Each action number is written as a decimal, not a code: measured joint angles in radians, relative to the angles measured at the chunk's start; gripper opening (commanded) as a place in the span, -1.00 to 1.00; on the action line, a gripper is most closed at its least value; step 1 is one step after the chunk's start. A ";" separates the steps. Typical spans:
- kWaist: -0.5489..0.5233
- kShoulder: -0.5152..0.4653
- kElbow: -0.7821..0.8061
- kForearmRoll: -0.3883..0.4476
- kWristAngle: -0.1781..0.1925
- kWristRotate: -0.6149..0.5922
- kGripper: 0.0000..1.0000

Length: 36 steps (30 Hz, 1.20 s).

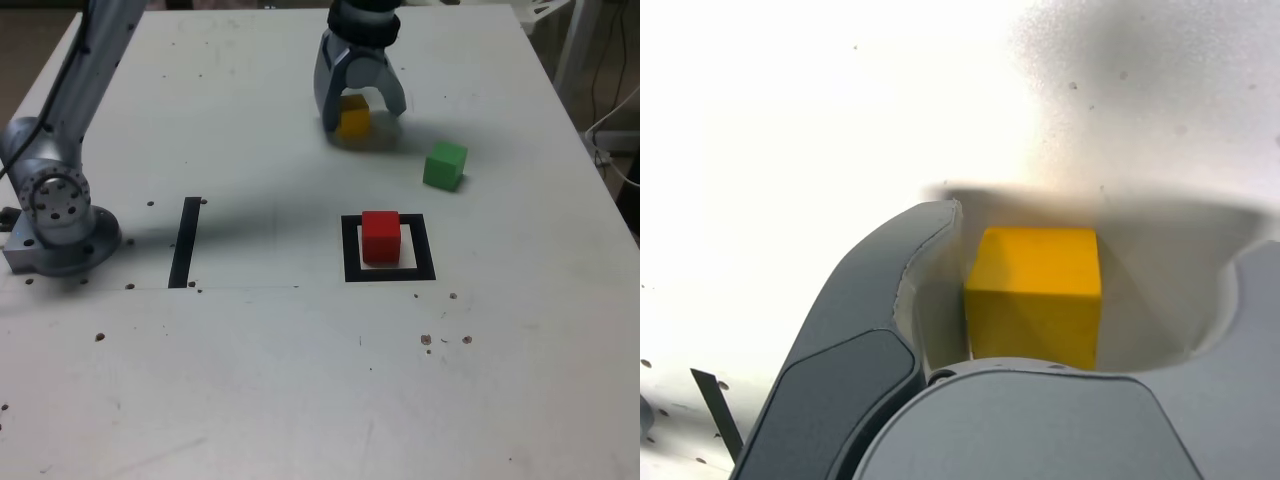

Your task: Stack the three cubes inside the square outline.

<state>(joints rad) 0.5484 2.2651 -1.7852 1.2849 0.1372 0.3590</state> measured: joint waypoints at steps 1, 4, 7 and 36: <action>0.000 0.000 -0.001 -0.001 0.000 0.002 -0.22; 0.000 0.001 -0.001 -0.007 0.000 0.006 -0.41; 0.000 0.001 -0.001 -0.009 0.000 0.009 -0.44; -0.114 -0.125 0.081 0.019 -0.001 -0.025 -0.44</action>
<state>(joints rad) 0.4347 2.1403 -1.7047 1.3037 0.1361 0.3345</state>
